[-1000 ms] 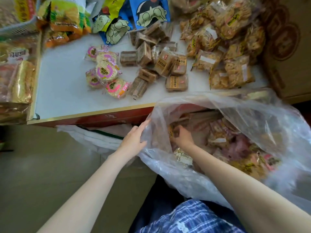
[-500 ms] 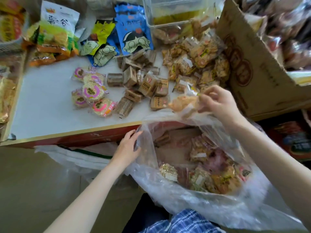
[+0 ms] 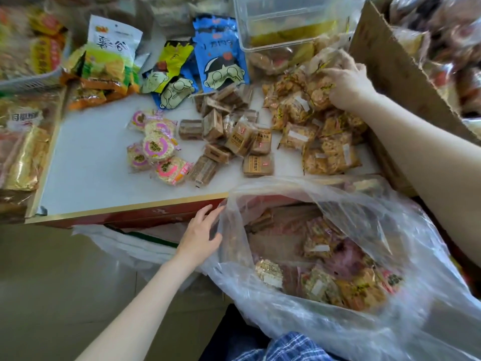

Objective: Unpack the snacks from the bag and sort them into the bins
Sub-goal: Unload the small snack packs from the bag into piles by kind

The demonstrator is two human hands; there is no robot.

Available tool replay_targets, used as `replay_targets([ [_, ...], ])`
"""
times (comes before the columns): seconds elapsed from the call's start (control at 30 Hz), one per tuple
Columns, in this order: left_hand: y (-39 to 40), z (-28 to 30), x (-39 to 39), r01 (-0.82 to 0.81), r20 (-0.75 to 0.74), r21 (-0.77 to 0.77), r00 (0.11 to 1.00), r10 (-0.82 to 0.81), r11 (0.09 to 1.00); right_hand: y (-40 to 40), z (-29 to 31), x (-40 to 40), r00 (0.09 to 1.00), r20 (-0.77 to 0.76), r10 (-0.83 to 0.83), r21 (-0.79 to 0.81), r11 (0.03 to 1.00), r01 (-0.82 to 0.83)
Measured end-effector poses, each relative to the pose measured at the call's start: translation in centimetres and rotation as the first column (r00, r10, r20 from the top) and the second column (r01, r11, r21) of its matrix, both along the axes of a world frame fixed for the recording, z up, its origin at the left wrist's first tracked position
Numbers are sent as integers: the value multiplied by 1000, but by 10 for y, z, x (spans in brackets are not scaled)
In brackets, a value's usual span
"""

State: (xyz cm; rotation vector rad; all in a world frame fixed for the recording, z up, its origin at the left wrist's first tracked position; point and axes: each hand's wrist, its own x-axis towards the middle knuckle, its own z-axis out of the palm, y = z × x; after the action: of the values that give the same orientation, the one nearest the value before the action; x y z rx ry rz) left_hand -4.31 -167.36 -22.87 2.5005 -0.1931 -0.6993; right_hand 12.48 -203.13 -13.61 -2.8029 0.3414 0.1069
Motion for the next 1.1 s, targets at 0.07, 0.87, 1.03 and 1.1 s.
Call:
replay_targets([
  [0.07,-4,0,0,-5,32,-26,999,6,1000,3,0,-6,991,-110,-73,-33,997,69],
  [0.87,8,-3,-11,121,-128,107,986,-107,987,155,-201,-189,801,-468,375,-67,888,-454],
  [1.03,9,-5,-11,131,-132,124,985,-115,984,135,-210,-222,767,-526,368,-53,886,-461],
  [1.1,9,-5,-12,129,-134,123,985,-113,984,129,-208,-226,774,-505,383,-19,891,-454],
])
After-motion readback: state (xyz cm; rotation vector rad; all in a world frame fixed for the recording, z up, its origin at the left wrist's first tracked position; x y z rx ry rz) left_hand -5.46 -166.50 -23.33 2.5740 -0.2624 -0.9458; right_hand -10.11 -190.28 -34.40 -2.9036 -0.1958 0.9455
